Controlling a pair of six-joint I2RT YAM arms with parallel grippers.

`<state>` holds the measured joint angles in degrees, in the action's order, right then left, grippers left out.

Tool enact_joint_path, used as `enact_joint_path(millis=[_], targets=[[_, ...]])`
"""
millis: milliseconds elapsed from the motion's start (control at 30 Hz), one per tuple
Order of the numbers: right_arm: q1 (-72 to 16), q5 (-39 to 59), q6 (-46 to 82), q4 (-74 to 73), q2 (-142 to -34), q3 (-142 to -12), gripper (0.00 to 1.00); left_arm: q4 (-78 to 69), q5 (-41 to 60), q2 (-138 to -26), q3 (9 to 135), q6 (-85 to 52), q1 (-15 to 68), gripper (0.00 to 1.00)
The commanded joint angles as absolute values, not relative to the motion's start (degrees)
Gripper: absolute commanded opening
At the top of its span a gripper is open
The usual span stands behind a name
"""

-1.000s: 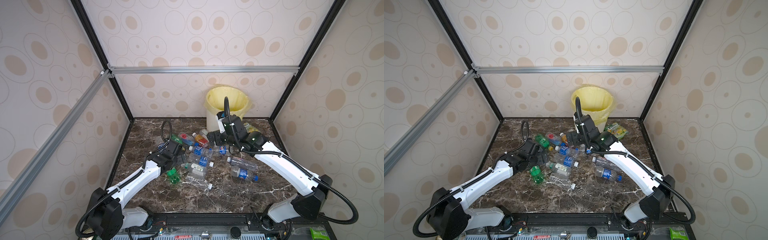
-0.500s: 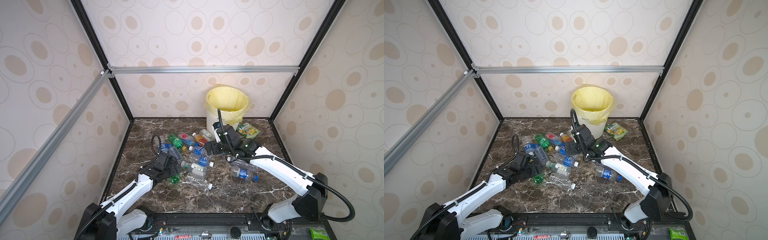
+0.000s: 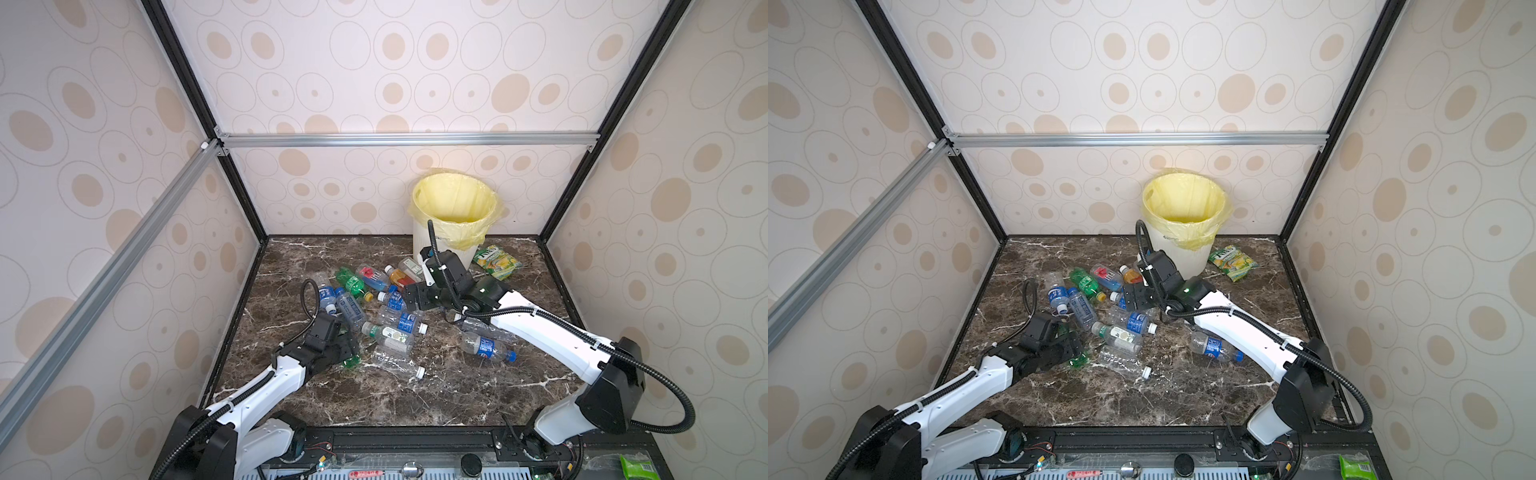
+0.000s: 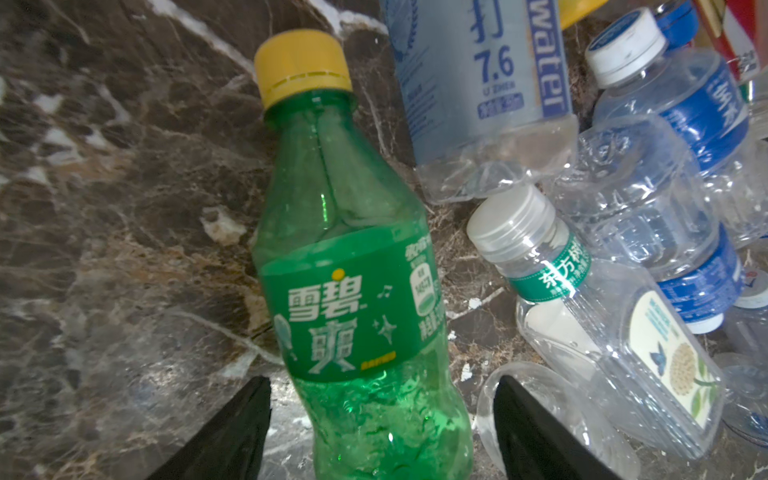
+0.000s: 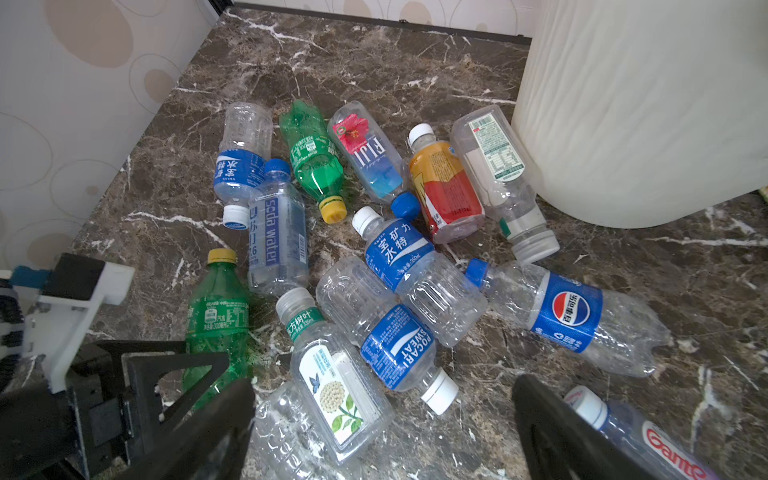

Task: Throw the plastic bottles in the bin
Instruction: 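Lower the left gripper onto the green soda bottle while the right arm returns, then grasp and lift the green soda bottle with the left gripper toward the right gripper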

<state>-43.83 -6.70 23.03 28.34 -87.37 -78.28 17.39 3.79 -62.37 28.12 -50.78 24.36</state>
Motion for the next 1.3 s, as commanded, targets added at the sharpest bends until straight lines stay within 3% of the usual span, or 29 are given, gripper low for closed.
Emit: enact_joint_path(millis=[0, 333, 433, 867, 1100, 1267], targets=[[-44.36, -5.78, 25.34, 26.47, -87.53, -77.31, 1.0, 15.36, 3.3, -63.2, 28.46, -50.22, 23.98, 0.81], [-44.46, -4.8, 25.0, 28.12, -87.22, -78.73, 1.0, 12.59, 1.5, -67.81, 28.48, -49.51, 23.9, 0.76], [-44.47, -4.43, 25.19, 28.12, -86.9, -78.07, 1.0, 11.99, 0.8, -68.42, 28.77, -49.1, 23.87, 0.69], [-44.33, -3.35, 28.16, 26.47, -86.07, -76.24, 1.0, 11.05, 3.14, -67.49, 33.95, -41.43, 23.9, 0.53], [-43.54, -0.37, 31.89, 27.8, -87.48, -81.3, 1.0, 8.14, 11.04, -66.26, 37.6, -36.48, 23.89, 0.53], [-41.67, 0.5, 33.64, 27.8, -87.77, -84.93, 0.99, 7.27, 11.42, -63.95, 42.31, -30.47, 23.94, 0.53]])
